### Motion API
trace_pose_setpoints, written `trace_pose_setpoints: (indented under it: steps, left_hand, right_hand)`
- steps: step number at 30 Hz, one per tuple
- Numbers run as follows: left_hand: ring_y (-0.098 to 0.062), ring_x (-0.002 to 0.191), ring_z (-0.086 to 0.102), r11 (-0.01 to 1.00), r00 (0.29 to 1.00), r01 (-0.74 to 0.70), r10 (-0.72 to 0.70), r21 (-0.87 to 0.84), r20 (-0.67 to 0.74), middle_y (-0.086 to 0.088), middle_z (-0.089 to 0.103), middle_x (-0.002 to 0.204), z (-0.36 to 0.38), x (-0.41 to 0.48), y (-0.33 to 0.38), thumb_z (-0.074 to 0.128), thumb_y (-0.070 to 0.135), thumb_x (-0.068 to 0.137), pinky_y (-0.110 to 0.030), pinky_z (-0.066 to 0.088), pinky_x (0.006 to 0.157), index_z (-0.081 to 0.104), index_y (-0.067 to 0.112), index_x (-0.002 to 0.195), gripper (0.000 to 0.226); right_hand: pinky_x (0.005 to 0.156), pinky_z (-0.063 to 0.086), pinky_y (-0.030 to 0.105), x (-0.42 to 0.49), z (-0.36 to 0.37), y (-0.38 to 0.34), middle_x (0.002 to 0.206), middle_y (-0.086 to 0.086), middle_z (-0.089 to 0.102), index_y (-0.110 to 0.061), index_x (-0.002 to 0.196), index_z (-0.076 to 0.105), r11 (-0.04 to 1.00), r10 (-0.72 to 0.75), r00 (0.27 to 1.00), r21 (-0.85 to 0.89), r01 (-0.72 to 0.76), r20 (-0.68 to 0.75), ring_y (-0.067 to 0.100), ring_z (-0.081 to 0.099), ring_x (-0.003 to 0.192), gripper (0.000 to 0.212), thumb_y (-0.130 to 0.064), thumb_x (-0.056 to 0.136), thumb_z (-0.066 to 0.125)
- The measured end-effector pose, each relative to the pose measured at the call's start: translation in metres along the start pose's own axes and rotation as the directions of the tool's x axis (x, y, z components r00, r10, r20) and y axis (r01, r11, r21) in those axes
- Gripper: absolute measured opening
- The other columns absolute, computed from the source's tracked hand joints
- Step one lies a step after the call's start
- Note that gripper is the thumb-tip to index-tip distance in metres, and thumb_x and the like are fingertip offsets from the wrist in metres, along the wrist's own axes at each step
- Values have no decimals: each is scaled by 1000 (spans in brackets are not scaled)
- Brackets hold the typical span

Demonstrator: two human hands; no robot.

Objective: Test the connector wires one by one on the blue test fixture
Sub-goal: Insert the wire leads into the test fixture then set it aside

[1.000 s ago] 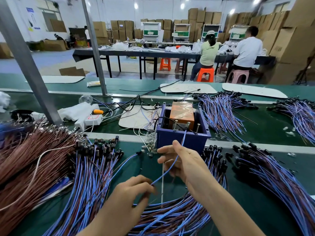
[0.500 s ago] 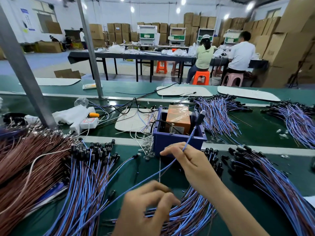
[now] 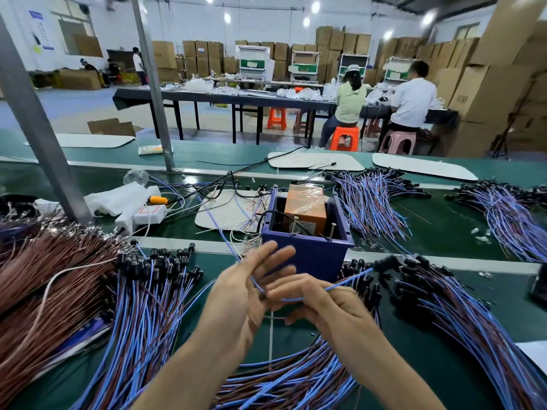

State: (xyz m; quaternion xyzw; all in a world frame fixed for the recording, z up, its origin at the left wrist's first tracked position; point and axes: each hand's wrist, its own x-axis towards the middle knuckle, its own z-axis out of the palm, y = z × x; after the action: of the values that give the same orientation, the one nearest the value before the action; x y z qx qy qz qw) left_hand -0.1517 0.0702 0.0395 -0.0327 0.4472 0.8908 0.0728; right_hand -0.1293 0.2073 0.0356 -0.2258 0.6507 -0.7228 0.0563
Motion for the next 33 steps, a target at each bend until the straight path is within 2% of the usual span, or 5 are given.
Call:
trace_pose_setpoints:
  steps: [6, 12, 16, 21, 33]
  left_hand:
    - [-22, 59, 67, 918, 947, 319, -318, 237, -44, -16, 71, 73, -26, -13, -44, 32, 38, 99, -30, 52, 63, 75, 5, 62, 66]
    - [-33, 84, 68, 852, 859, 509, -496, -118, 123, -20, 70, 96, -18, -7, -56, 35, 43, 98, -42, 47, 90, 74, -1, 97, 59]
    - [-27, 84, 69, 878, 944, 325, -280, -351, 173, -12, 68, 113, -10, 6, -41, 41, 42, 85, -38, 53, 75, 47, 12, 133, 57]
    - [-10, 70, 62, 1000, 996, -16, 18, -25, 92, -5, 73, 93, -9, 14, -17, 41, 39, 86, -22, 49, 60, 66, 19, 108, 39]
    - [-7, 75, 65, 878, 890, -455, 453, 148, 51, -2, 73, 85, -22, 0, 32, 45, 31, 84, -15, 52, 63, 72, 14, 87, 32]
  right_hand:
    - [64, 48, 22, -6, -16, 3, 86, -2, 73, -22, 82, 77, 939, 71, 979, -318, -130, -191, 15, 66, 65, 45, -53, 87, 44]
    - [51, 40, 20, -10, -6, -6, 71, 6, 68, -17, 80, 76, 968, 69, 991, -230, -95, -117, 14, 57, 55, 44, -44, 95, 46]
    - [49, 45, 31, -14, -5, -2, 70, 17, 69, -16, 80, 76, 993, -5, 964, -118, -28, -266, 25, 59, 53, 42, -44, 92, 47]
    - [51, 52, 25, -22, -26, 7, 65, 21, 67, -18, 82, 77, 990, 121, 849, 0, -141, -514, 24, 64, 56, 47, -49, 84, 42]
    - [37, 41, 23, -13, -64, 61, 74, 11, 71, -3, 96, 69, 931, 363, 696, 273, -242, -620, 15, 53, 43, 39, -34, 98, 45]
